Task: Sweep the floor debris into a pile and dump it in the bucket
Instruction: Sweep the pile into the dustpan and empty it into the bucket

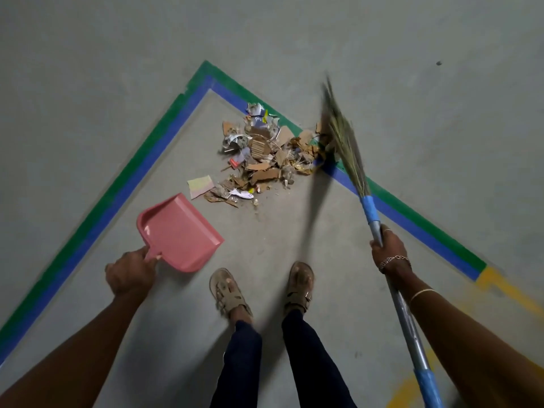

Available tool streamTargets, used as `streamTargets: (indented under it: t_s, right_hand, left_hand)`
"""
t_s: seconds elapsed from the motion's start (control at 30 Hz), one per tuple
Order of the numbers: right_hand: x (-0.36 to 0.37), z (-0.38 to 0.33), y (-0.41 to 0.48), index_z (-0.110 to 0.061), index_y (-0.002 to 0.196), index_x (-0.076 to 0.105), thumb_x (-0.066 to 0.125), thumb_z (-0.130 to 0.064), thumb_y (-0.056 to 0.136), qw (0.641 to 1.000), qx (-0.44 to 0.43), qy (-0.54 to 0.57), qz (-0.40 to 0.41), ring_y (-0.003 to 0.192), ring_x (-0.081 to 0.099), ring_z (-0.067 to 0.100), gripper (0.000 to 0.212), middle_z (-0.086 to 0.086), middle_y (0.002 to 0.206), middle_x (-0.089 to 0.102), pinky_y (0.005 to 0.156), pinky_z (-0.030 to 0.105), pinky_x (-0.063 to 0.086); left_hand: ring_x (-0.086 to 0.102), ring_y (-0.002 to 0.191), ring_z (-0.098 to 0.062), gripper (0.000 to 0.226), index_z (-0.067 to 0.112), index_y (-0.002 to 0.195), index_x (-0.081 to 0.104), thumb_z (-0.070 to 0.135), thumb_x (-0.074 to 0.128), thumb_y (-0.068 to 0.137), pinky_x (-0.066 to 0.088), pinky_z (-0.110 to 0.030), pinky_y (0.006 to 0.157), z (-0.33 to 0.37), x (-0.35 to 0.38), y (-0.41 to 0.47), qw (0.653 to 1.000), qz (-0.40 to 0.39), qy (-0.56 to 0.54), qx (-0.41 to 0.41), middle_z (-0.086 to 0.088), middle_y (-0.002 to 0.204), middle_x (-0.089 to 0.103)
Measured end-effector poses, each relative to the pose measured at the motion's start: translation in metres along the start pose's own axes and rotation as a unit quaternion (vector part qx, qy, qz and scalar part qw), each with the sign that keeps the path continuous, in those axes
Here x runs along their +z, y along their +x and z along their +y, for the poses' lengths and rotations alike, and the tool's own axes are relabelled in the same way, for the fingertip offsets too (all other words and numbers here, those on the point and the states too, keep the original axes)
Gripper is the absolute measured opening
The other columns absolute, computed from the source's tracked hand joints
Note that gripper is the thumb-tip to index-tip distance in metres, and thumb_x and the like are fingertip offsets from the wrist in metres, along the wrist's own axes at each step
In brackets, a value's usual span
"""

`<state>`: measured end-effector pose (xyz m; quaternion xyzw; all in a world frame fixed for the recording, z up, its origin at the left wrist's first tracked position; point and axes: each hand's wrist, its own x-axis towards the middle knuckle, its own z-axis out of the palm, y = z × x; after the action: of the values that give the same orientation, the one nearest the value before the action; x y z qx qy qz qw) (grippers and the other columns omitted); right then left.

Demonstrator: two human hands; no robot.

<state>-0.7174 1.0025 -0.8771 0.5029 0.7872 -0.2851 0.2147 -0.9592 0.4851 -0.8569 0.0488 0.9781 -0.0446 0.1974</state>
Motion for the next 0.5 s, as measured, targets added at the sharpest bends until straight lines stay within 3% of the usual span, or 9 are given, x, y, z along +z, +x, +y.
streamTargets:
  t_s: [0.27,0.4,0.5]
  right_hand:
    - [0.101,0.031,0.054,-0.009,0.129,0.053,0.057,0.004,0.085,0.998,0.057,0.019,-0.02,0.096,0.056,0.034,0.046,0.01,0.104,0.057,0.079,0.034,0.043]
    - [0.14,0.051,0.07,-0.01,0.136,0.049,0.061,0.003,0.083,0.998,0.047,0.011,-0.036,0.091,0.06,0.036,0.056,0.017,0.104,0.063,0.077,0.038,0.049]
    - [0.163,0.061,0.074,-0.012,0.142,0.046,0.065,0.003,0.08,0.998,0.019,0.006,-0.055,0.094,0.064,0.039,0.066,0.018,0.105,0.066,0.079,0.039,0.05]
  left_hand:
    - [0.066,0.082,-0.048,0.059,0.017,0.108,0.076,0.055,0.037,0.087,0.042,-0.047,0.077,-0.008,0.105,0.102,0.999,0.031,0.007,-0.023,-0.028,0.088,0.069]
    - [0.066,0.087,-0.045,0.042,0.018,0.111,0.076,0.051,0.053,0.096,0.04,-0.045,0.08,-0.028,0.147,0.141,0.999,0.004,0.018,-0.03,-0.026,0.091,0.07]
    - [0.066,0.087,-0.045,0.048,0.023,0.112,0.076,0.058,0.05,0.093,0.039,-0.043,0.078,-0.047,0.164,0.16,1.0,0.006,0.011,-0.015,-0.025,0.091,0.071]
